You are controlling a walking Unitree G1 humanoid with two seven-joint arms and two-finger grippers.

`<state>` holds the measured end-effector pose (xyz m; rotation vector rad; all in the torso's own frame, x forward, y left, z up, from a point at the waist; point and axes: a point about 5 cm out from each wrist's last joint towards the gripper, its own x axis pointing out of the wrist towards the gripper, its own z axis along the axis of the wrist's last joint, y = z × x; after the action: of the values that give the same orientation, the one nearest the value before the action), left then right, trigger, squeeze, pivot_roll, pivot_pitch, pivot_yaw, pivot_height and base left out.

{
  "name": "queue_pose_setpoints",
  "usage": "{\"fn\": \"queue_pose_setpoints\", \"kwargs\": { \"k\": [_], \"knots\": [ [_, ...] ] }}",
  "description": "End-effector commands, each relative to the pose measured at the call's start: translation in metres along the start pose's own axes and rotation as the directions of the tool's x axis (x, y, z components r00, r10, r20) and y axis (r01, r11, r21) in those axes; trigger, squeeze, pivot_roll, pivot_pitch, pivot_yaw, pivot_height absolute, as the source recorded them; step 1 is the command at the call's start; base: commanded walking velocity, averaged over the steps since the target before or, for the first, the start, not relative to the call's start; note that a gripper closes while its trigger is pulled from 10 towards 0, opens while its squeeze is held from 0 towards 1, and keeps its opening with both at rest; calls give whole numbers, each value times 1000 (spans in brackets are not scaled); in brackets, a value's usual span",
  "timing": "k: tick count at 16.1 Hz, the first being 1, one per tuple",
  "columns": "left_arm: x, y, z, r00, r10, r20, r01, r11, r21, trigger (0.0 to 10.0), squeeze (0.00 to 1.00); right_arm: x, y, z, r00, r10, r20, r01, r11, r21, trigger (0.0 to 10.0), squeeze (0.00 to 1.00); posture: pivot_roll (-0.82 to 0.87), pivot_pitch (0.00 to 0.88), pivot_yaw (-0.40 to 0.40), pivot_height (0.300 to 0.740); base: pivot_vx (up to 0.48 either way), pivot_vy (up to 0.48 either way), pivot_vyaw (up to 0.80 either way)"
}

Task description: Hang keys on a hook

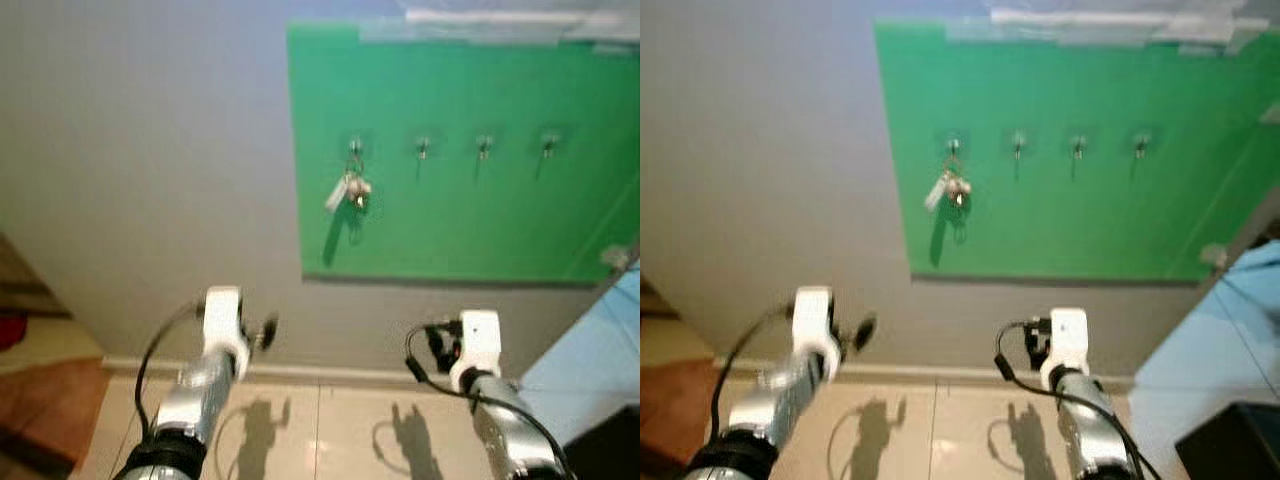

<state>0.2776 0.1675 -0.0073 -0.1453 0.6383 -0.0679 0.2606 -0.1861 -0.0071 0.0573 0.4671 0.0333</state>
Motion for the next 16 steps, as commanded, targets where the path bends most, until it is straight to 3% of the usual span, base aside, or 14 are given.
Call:
{"fn": "queue_pose_setpoints", "kwargs": {
  "k": [1,3,6,8,10,13,16],
  "knots": [
    [1,8,-24,991,52,-123,-52,999,0,10000,0,5,4,-15,994,3,-110,-1,1000,16,10000,0,-87,0,37,740,0,0,0],
    [-2,6,-52,963,34,-266,-29,999,22,10000,0,6,12,-34,969,12,-245,1,999,50,10000,0,-87,0,39,740,0,0,0],
    [-13,12,-84,904,40,-426,-41,999,5,10000,0,-6,16,-64,928,20,-371,-29,999,-17,10000,0,-91,0,41,740,0,0,0],
    [-18,14,-93,889,50,-454,-48,999,15,10000,0,-9,16,-70,921,12,-389,-11,1000,5,10000,0,-91,0,41,740,0,0,0],
    [-28,10,-117,851,44,-523,21,993,117,10000,0,-11,18,-75,907,20,-420,-6,999,35,10000,0,-94,0,44,740,0,0,0],
    [-32,4,-128,838,24,-544,12,998,63,10000,0,-16,19,-84,891,20,-454,-7,999,32,10000,0,-96,0,46,740,0,0,0],
    [-30,6,-125,850,36,-525,0,998,69,10000,0,-20,14,-90,878,1,-479,14,1000,27,10000,0,-93,0,45,740,0,0,0]
  ]
}}
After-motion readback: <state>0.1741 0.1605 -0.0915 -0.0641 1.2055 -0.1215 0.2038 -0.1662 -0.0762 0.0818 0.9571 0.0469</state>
